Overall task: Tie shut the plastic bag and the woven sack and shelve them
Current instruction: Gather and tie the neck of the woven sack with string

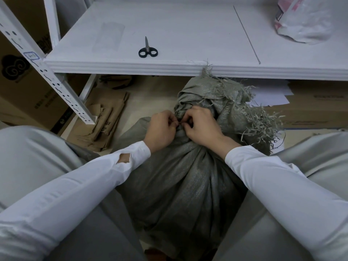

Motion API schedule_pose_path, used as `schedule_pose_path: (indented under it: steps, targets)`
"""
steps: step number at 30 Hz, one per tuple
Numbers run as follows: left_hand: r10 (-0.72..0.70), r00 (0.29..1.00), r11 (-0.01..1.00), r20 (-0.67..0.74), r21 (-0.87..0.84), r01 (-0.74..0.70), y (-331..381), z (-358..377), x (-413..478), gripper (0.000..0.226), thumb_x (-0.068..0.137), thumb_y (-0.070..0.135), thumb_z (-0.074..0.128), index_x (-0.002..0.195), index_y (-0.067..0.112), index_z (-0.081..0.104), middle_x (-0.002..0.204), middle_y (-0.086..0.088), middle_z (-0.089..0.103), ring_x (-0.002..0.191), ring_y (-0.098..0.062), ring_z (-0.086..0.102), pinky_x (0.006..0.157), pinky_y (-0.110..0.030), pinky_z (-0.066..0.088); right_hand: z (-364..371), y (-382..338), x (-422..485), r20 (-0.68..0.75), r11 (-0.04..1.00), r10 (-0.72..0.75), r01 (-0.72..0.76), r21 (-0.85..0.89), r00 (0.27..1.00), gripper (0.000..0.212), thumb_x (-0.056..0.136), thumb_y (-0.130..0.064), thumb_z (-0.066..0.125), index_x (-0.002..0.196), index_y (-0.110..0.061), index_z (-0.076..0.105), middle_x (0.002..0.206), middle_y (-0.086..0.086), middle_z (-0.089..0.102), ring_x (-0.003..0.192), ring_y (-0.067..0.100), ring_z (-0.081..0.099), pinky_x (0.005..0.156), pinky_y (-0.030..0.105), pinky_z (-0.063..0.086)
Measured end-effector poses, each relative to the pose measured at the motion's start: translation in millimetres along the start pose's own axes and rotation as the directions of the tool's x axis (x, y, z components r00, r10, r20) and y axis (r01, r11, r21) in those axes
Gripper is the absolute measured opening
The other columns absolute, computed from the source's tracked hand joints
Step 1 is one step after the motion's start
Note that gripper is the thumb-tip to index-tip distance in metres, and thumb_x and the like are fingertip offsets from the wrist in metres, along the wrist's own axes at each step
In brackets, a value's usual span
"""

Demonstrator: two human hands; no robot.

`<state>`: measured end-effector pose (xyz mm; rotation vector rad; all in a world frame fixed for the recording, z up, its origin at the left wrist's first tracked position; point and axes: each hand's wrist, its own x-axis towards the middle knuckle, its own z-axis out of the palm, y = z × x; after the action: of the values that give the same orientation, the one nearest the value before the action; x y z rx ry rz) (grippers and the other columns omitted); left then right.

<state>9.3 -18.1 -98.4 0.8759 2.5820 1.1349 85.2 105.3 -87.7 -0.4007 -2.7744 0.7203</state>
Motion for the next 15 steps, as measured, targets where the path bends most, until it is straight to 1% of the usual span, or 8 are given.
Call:
schedule_pose_path:
  steps: [2, 3, 6, 7, 9, 11, 12, 15]
  targets:
    - [0.006, 1.0, 1.0, 0.021, -0.024, -0.006, -0.1, -4.2, 0.8, 0.012, 0.085, 0.006, 0.063, 0.077, 0.015, 0.061, 0.075, 0.0, 0.063, 0.064, -0.006, 0.054, 0.061, -0.014, 0.043, 0.2, 1.5, 0.2, 0.004, 1.0, 0.003, -0.003, 0.003, 1.0, 0.007, 0.081, -0.013, 0.065, 0.084, -0.014, 0.071, 0.092, 0.0, 0.061, 0.087, 0.02, 0.06, 0.068, 0.028, 0.045]
    - [0.014, 0.999, 0.999, 0.039, -0.031, -0.013, -0.8, -7.1, 1.7, 0.009, 0.085, 0.008, 0.065, 0.078, 0.013, 0.063, 0.075, 0.0, 0.063, 0.064, -0.006, 0.055, 0.06, -0.012, 0.042, -0.1, 2.9, 0.4, 0.009, 1.0, -0.007, 0.007, 0.01, 1.0, 0.006, 0.081, -0.013, 0.066, 0.083, -0.014, 0.072, 0.09, 0.0, 0.061, 0.086, 0.02, 0.061, 0.07, 0.03, 0.049]
    - [0.022, 0.994, 0.999, 0.105, -0.042, -0.017, -3.3, -15.4, 4.4, 0.007, 0.085, 0.013, 0.068, 0.085, 0.006, 0.066, 0.078, -0.004, 0.067, 0.071, -0.015, 0.061, 0.068, -0.024, 0.051, -0.5, 6.2, 0.2, 0.021, 0.999, -0.031, 0.03, 0.021, 0.999, 0.005, 0.081, -0.012, 0.067, 0.081, -0.015, 0.072, 0.086, -0.004, 0.058, 0.081, 0.019, 0.061, 0.074, 0.036, 0.054]
    - [0.017, 0.992, 0.999, 0.128, -0.036, -0.013, -3.8, -16.8, 4.6, 0.011, 0.085, 0.016, 0.069, 0.086, 0.006, 0.066, 0.078, -0.003, 0.067, 0.071, -0.014, 0.061, 0.069, -0.023, 0.051, -0.2, 6.0, -0.1, 0.026, 0.999, -0.037, 0.037, 0.013, 0.999, 0.004, 0.082, -0.013, 0.068, 0.082, -0.015, 0.072, 0.086, -0.004, 0.058, 0.08, 0.019, 0.06, 0.073, 0.036, 0.054]
    - [0.016, 0.987, 1.0, 0.16, -0.007, -0.015, -3.3, -16.5, 3.5, 0.017, 0.083, 0.023, 0.072, 0.087, 0.009, 0.064, 0.077, 0.003, 0.063, 0.067, -0.005, 0.056, 0.061, -0.008, 0.043, 1.2, 4.7, -0.6, 0.034, 0.999, -0.052, 0.052, 0.003, 0.998, 0.004, 0.082, -0.014, 0.067, 0.082, -0.014, 0.071, 0.086, -0.004, 0.058, 0.077, 0.017, 0.057, 0.073, 0.037, 0.053]
    - [0.03, 0.986, 1.0, 0.163, 0.002, -0.031, -2.2, -14.4, 3.1, 0.016, 0.082, 0.023, 0.072, 0.086, 0.01, 0.064, 0.075, 0.005, 0.062, 0.065, 0.0, 0.053, 0.058, -0.004, 0.039, 2.1, 3.5, -0.8, 0.04, 0.998, -0.061, 0.06, 0.005, 0.997, 0.004, 0.083, -0.014, 0.067, 0.083, -0.014, 0.071, 0.087, -0.003, 0.059, 0.075, 0.016, 0.056, 0.072, 0.038, 0.054]
    - [0.035, 0.987, 0.999, 0.159, -0.005, -0.034, -2.0, -13.3, 3.8, 0.013, 0.083, 0.02, 0.072, 0.085, 0.009, 0.066, 0.076, 0.003, 0.064, 0.065, -0.002, 0.054, 0.059, -0.006, 0.04, 2.2, 3.2, -0.7, 0.045, 0.998, -0.063, 0.063, 0.004, 0.997, 0.004, 0.083, -0.014, 0.067, 0.083, -0.014, 0.071, 0.088, -0.002, 0.06, 0.076, 0.017, 0.057, 0.073, 0.038, 0.054]
    - [0.046, 0.99, 0.999, 0.135, -0.021, -0.043, -0.7, -12.7, 4.7, 0.004, 0.083, 0.01, 0.069, 0.083, 0.006, 0.069, 0.079, -0.008, 0.07, 0.07, -0.013, 0.06, 0.069, -0.024, 0.047, 1.5, 3.6, 0.0, 0.057, 0.998, -0.06, 0.061, -0.011, 0.997, 0.005, 0.083, -0.015, 0.067, 0.085, -0.014, 0.072, 0.09, 0.0, 0.061, 0.082, 0.021, 0.061, 0.075, 0.039, 0.054]
